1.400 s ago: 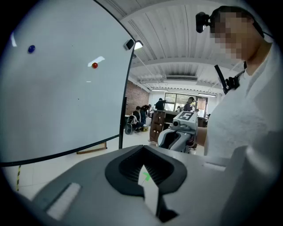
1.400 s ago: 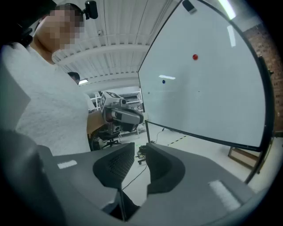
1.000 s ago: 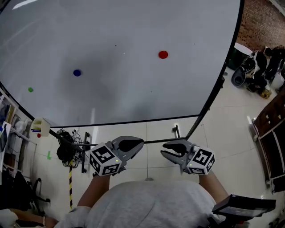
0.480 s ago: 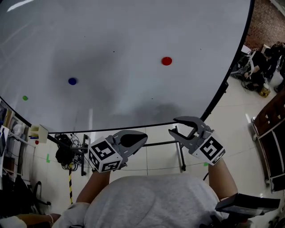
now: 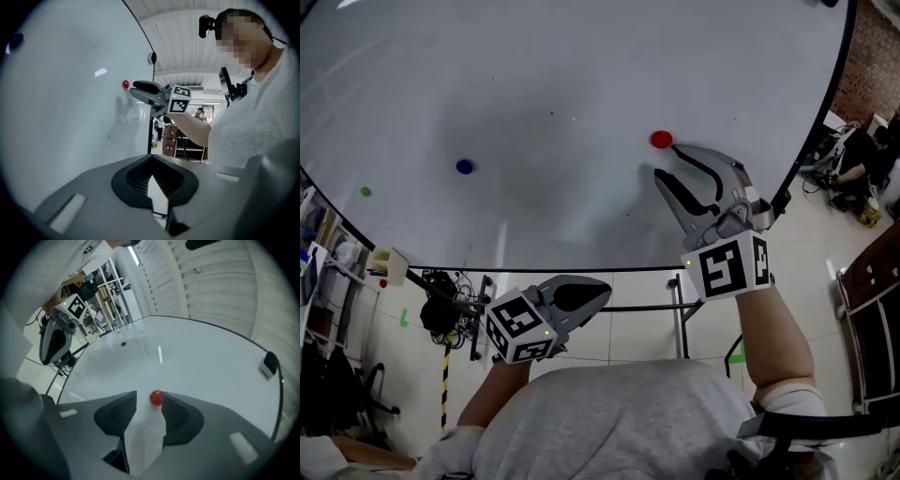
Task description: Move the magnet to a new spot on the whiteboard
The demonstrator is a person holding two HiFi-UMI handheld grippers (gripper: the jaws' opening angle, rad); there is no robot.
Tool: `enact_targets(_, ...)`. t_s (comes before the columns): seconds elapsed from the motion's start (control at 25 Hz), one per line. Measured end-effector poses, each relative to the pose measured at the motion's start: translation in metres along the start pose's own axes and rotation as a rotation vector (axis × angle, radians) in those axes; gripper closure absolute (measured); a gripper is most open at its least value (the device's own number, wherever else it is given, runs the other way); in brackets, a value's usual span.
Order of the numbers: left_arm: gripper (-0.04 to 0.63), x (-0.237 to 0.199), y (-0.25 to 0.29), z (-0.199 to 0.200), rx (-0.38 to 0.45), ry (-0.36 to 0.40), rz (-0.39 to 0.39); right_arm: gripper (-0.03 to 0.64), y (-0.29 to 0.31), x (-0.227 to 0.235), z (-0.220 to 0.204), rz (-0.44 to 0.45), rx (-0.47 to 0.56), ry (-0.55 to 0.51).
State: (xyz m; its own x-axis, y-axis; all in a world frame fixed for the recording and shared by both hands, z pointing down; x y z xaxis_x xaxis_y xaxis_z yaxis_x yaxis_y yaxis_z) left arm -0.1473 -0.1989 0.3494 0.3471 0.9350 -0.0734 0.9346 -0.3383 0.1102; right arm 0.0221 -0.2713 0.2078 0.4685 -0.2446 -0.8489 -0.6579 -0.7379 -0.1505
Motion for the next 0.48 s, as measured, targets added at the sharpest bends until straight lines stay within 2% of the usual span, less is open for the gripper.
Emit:
enact_targets(0.16, 0.615, -0.003, -0.009, -0.004, 0.001, -0.013, 0.031, 0.46, 0.021, 0.005, 0.001, -0.043, 0.01, -0.052)
enact_targets(0.32, 0.615, -0.001, -0.012, -0.003, 0.005, -0.016, 0.046, 0.477, 0.026, 0.009, -0.004, -0.064, 0.003, -0.05)
enact_targets(0.48, 0.615, -0.001, -0.017, -0.003, 0.011, -0.014, 0.059, 0.489, 0.026, 0.005, -0.005, -0.096, -0.017, -0.135)
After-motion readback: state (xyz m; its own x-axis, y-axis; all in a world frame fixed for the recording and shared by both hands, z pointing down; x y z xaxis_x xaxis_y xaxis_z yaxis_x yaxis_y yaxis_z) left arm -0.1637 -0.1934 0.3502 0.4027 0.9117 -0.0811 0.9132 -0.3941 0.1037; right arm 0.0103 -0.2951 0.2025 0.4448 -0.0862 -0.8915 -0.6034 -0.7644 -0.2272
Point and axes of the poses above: the fingertips, and each gripper's own axes: y forward along the fingers, x to its right, z out of its top, the point moved 7 cm from there along -y, backward along the fingers, and after that the axes turned 7 degrees about x, right-handed, at the moved point
